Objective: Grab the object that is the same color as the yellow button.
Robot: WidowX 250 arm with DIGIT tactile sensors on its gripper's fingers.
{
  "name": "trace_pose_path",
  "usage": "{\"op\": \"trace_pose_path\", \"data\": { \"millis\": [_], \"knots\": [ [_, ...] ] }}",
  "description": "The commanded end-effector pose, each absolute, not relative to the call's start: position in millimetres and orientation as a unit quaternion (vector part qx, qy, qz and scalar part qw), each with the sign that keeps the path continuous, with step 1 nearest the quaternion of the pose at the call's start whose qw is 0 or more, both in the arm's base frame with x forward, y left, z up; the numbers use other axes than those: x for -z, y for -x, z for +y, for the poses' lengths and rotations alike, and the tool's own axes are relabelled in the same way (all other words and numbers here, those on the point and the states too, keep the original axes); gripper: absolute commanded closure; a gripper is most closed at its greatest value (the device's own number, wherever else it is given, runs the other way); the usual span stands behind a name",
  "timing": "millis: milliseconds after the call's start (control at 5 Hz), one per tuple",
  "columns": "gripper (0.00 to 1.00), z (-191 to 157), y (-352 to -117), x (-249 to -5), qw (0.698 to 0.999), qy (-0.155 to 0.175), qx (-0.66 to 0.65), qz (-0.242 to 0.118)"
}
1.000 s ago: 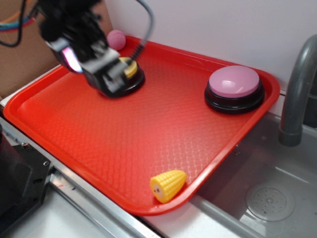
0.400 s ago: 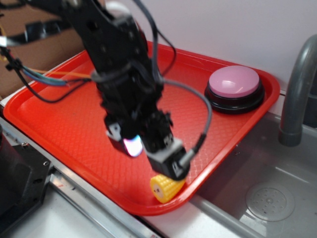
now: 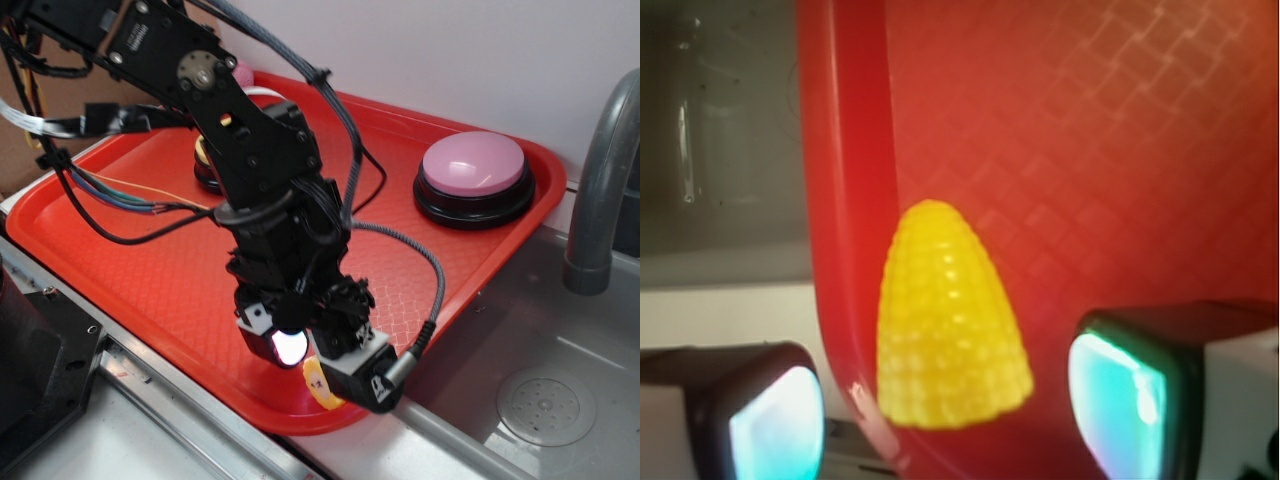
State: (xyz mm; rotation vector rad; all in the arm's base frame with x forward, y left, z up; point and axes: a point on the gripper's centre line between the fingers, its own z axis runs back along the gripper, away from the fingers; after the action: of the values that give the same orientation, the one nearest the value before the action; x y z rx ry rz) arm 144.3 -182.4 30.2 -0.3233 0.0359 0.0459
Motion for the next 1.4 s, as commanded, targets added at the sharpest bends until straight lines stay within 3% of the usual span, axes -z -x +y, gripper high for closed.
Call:
{"op": "trace_pose_path", "data": {
  "millis": [0,200,400,600,800,1000,1200],
  "knots": [
    [1.0,-191,-152,-35,0.99,0.139,-0.033,0.017],
    [1.0,-186,-153,-43,0.991,0.127,-0.027,0.006],
    [1.0,-168,-162,-67,0.996,0.09,-0.021,-0.015],
    [1.0,-143,-173,-93,0.997,0.065,-0.015,-0.037],
    [1.0,-103,-185,-127,0.999,0.015,-0.012,-0.045],
    [1.0,-67,-185,-147,0.998,-0.02,-0.037,-0.045],
    [1.0,-32,-185,-155,0.999,-0.014,-0.006,-0.033]
  ]
}}
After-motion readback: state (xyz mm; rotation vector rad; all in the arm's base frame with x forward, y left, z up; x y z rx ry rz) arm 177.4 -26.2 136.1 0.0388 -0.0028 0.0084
